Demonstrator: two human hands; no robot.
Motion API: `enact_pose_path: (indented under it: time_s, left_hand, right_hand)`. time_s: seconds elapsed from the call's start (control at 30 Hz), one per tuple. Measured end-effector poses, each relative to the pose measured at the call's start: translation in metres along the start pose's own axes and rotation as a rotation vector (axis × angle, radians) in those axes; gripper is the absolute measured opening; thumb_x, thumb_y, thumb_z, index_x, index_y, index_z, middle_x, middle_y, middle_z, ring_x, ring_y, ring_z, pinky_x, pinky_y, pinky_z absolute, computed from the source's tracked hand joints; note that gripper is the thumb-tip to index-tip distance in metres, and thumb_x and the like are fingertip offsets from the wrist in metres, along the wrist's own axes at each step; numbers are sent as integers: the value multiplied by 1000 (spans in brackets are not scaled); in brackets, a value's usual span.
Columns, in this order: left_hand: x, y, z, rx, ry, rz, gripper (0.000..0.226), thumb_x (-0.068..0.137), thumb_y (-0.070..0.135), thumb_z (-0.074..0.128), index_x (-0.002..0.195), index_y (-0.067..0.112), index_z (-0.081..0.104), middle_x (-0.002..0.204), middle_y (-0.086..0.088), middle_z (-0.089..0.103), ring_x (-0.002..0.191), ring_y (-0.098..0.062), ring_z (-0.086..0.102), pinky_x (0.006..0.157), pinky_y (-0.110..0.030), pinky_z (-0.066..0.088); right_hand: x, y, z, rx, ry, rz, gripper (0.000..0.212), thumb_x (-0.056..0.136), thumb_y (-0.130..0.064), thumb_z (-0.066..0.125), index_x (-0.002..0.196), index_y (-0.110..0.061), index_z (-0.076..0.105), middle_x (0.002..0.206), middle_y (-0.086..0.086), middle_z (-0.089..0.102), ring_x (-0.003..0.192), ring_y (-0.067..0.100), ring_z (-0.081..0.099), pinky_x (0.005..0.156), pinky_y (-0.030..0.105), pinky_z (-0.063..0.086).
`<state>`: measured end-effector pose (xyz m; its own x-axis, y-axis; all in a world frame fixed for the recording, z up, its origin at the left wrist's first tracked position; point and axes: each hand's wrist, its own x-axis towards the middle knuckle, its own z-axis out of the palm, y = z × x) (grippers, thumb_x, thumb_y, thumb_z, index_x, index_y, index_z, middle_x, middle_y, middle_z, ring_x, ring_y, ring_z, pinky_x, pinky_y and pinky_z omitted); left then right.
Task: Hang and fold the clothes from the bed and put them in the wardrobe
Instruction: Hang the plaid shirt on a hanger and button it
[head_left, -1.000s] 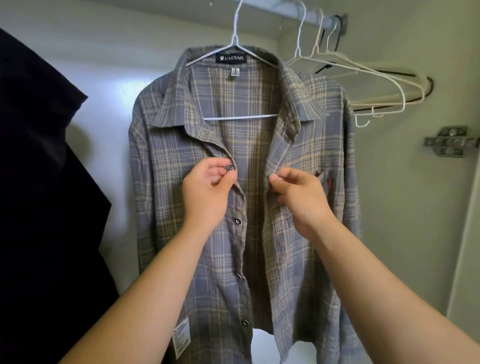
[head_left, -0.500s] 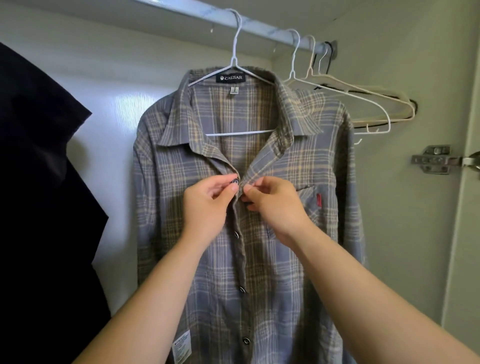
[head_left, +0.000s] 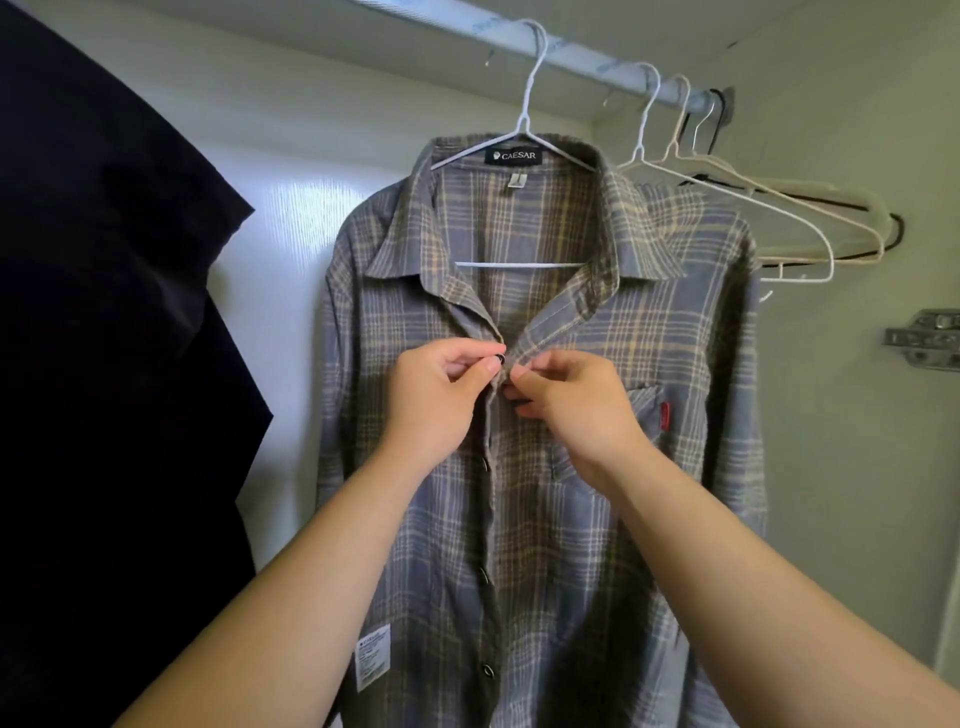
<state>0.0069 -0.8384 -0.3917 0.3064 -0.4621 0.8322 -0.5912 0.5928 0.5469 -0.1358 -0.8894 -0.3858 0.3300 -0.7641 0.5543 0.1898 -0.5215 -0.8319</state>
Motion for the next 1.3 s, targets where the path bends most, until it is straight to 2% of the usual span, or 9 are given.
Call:
enact_pose_path:
  time_s: [0.17, 0.3, 0.43, 0.53, 0.73, 0.93, 1.03, 1.17, 1.3]
  left_hand:
    - [0, -2, -2, 21, 0, -1, 32, 90, 11, 75, 93, 42, 74, 92, 23, 75, 87, 2, 71, 79, -13, 53]
    - [2, -4, -4, -17, 40, -7, 25, 85, 11, 80, 90, 35, 74, 89, 16, 76, 84, -1, 71, 76, -15, 53]
    - [2, -4, -3, -56, 37, -10, 24, 83, 9, 82, 86, 33, 76, 87, 14, 77, 84, -3, 74, 76, -14, 54]
    - [3, -2, -3, -62, 31, -16, 26, 84, 9, 81, 85, 34, 76, 87, 14, 78, 85, -3, 74, 76, -14, 54]
    - [6, 0, -5, -34, -3, -33, 28, 87, 9, 77, 86, 37, 76, 86, 16, 77, 84, -2, 73, 77, -16, 54]
    - [13, 5, -13, -18, -73, -83, 28, 88, 7, 75, 88, 35, 77, 84, 10, 78, 79, -5, 73, 79, -22, 56]
    - [15, 12, -14, -50, -82, -143, 16, 79, 22, 77, 86, 35, 80, 80, 5, 78, 72, -7, 70, 75, -26, 58]
    - [15, 14, -12, -44, -70, -116, 8, 76, 40, 82, 82, 35, 82, 80, 8, 78, 74, -1, 71, 69, -18, 54]
    - [15, 12, -6, -13, -25, -144, 7, 74, 44, 86, 75, 40, 80, 77, 9, 78, 77, -5, 75, 70, -24, 58]
  right_hand:
    - [4, 2, 2, 45, -28, 13, 19, 93, 3, 63, 78, -7, 69, 79, 11, 72, 80, 20, 70, 78, 35, 59]
    - [6, 4, -2, 100, -55, -4, 21, 94, 9, 58, 84, -5, 69, 79, 9, 76, 77, 20, 73, 78, 34, 62]
    - [8, 5, -3, 110, -49, -41, 13, 92, 9, 62, 85, 0, 68, 84, 22, 74, 78, 27, 75, 78, 41, 63]
    - [8, 5, -3, 103, -43, -63, 15, 91, 8, 65, 81, -3, 67, 80, 21, 73, 77, 29, 75, 77, 43, 63]
    - [11, 6, -2, -113, -2, -205, 9, 86, -8, 79, 83, -9, 71, 80, 11, 73, 77, 29, 73, 76, 48, 63]
    - [16, 4, -2, -245, -7, -230, 11, 87, -21, 80, 86, -14, 72, 81, 1, 75, 79, 21, 73, 80, 49, 60]
    - [16, 2, -1, -259, 9, -228, 13, 87, -22, 80, 85, -13, 71, 81, 2, 74, 77, 23, 72, 80, 49, 59]
    - [15, 1, 1, -326, 28, -264, 16, 88, -29, 78, 84, -16, 69, 77, -2, 73, 73, 17, 71, 76, 42, 60]
    - [14, 5, 4, -407, 80, -325, 17, 89, -33, 75, 82, -19, 68, 73, -10, 71, 69, 4, 67, 65, 20, 53]
